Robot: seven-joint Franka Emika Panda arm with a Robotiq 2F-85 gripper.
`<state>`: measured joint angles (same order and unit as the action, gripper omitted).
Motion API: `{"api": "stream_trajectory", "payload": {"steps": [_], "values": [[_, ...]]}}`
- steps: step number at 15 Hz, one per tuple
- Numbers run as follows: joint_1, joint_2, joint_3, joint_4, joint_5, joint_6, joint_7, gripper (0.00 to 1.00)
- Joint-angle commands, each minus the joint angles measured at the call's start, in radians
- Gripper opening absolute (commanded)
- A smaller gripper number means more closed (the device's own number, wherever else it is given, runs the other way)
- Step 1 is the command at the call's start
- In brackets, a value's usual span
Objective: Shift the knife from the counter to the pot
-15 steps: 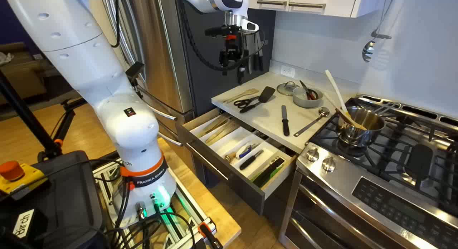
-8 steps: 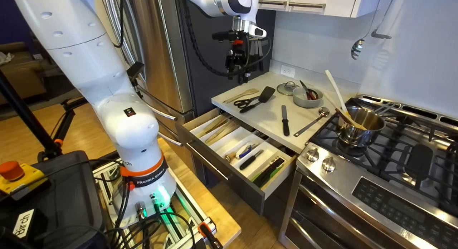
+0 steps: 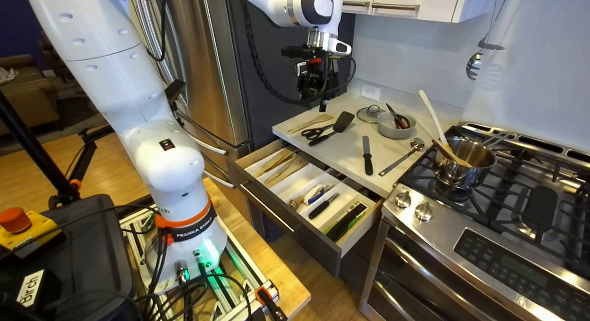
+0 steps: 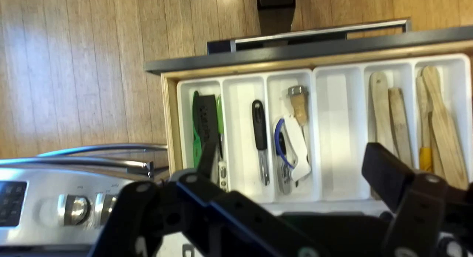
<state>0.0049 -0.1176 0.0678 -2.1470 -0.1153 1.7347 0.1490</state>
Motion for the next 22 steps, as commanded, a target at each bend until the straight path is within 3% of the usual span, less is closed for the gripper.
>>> {"api": "stream_trajectory", "payload": {"steps": [1, 4, 6, 9, 12, 13, 17, 18, 19, 22], "values": [[-0.019, 0.007, -0.027, -0.074, -0.066, 0.248, 0.083, 1.0], [-0.059, 0.114, -0.061, -0.094, -0.193, 0.46, 0.178, 1.0], [-0.086, 0.213, -0.105, -0.066, -0.2, 0.532, 0.186, 1.0], [-0.112, 0.359, -0.172, 0.034, -0.215, 0.549, 0.128, 1.0], [-0.101, 0.449, -0.19, 0.133, -0.199, 0.514, 0.033, 1.0], [-0.099, 0.386, -0.202, 0.052, -0.19, 0.553, 0.069, 1.0], [-0.089, 0.447, -0.201, 0.123, -0.189, 0.54, 0.044, 1.0], [-0.088, 0.427, -0.211, 0.091, -0.217, 0.61, 0.064, 1.0], [-0.095, 0.408, -0.209, 0.042, -0.245, 0.726, 0.012, 1.0], [-0.106, 0.425, -0.218, 0.006, -0.269, 0.936, -0.064, 1.0]]}}
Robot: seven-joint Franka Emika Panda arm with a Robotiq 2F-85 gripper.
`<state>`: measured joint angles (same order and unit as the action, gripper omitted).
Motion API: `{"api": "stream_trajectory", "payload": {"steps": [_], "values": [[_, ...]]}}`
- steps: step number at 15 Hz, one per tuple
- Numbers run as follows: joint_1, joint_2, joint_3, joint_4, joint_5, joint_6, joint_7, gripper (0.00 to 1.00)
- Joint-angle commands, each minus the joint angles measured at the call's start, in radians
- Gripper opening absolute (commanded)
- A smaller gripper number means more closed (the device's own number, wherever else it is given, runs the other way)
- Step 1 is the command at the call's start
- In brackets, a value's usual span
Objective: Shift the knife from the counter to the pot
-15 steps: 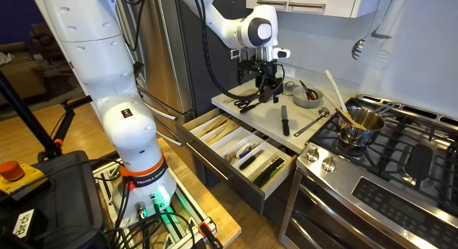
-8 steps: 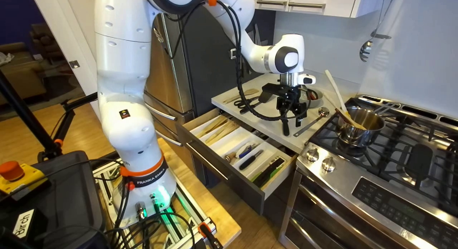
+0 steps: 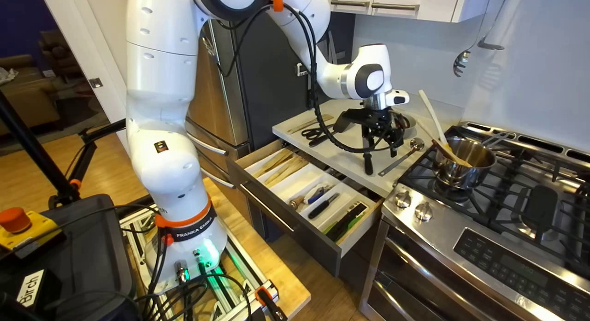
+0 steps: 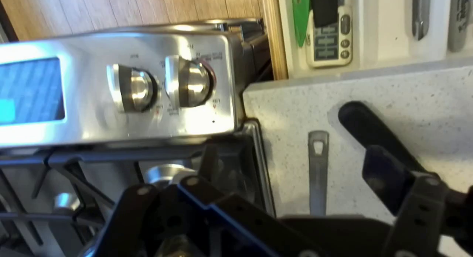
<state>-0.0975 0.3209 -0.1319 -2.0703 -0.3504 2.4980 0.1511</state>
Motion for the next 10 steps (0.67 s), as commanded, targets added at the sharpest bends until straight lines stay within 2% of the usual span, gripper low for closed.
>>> {"api": "stream_trajectory", "payload": {"steps": [1, 2, 4, 6, 7, 10], "values": [[-0.011, 0.011, -0.02, -0.07, -0.028, 0.255, -0.101, 1.0], [-0.024, 0.033, -0.012, -0.068, -0.001, 0.334, -0.148, 1.0], [-0.077, 0.079, 0.05, -0.053, 0.102, 0.469, -0.275, 1.0], [-0.209, 0.129, 0.237, -0.015, 0.256, 0.503, -0.441, 1.0], [-0.239, 0.152, 0.299, -0.001, 0.333, 0.509, -0.521, 1.0], [-0.403, 0.199, 0.532, 0.027, 0.481, 0.445, -0.754, 1.0]]}}
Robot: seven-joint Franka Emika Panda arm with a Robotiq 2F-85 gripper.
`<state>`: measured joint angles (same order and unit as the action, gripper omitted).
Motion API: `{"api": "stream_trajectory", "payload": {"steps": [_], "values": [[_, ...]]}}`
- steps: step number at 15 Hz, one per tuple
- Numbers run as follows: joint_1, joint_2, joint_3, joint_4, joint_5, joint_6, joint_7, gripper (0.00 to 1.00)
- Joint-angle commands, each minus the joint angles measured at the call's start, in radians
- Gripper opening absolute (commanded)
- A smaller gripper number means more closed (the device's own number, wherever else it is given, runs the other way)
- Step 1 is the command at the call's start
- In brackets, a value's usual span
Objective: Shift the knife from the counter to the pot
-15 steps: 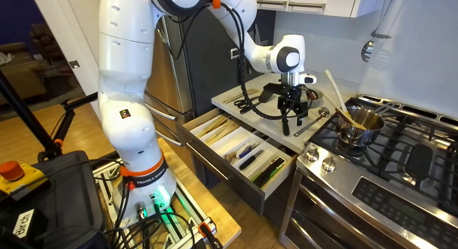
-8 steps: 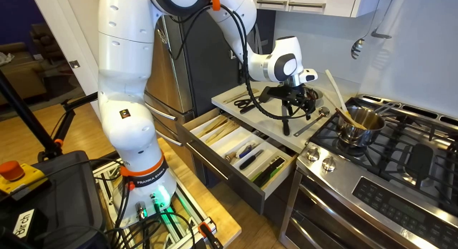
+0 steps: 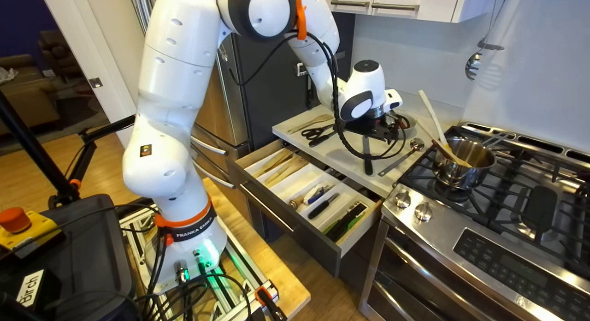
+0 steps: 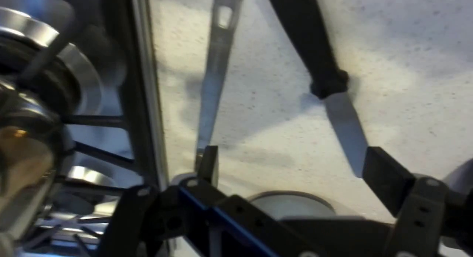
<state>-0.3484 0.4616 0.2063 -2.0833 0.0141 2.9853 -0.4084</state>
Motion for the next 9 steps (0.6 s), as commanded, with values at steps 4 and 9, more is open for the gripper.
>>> {"api": "stream_trajectory", "payload": {"steps": [4, 9], "values": [[-0.118, 0.022, 0.153, 0.015, 0.13, -0.14, -0.185, 1.0], [-0.088, 0.049, 0.096, 0.078, 0.122, -0.413, -0.209, 1.0]]}}
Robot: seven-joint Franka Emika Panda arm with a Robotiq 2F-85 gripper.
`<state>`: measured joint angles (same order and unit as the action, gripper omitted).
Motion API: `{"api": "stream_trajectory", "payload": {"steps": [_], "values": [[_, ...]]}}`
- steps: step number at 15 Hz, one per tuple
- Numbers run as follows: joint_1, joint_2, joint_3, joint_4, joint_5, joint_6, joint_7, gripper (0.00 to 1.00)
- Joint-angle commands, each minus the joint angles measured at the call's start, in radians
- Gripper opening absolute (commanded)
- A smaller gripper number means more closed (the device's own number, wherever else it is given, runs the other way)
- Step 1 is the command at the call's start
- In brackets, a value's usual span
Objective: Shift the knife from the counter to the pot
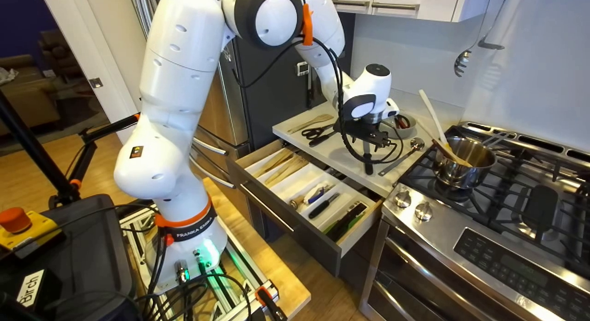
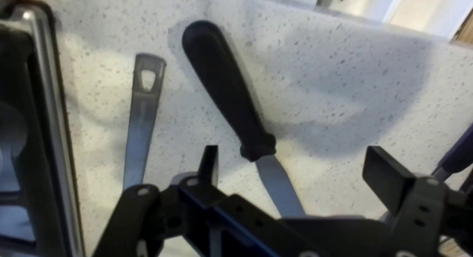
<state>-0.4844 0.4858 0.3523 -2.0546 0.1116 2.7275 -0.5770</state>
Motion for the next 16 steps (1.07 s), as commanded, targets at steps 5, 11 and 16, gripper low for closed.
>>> {"api": "stream_trajectory", "payload": {"steps": [5, 11, 16], "values": [[0.194, 0.039, -0.241, 0.088, -0.061, -0.162, 0.081, 1.0], [0.276, 0.121, -0.341, 0.194, -0.206, -0.141, 0.104, 1.0], [0.255, 0.176, -0.298, 0.258, -0.241, -0.082, -0.02, 0.99]]}}
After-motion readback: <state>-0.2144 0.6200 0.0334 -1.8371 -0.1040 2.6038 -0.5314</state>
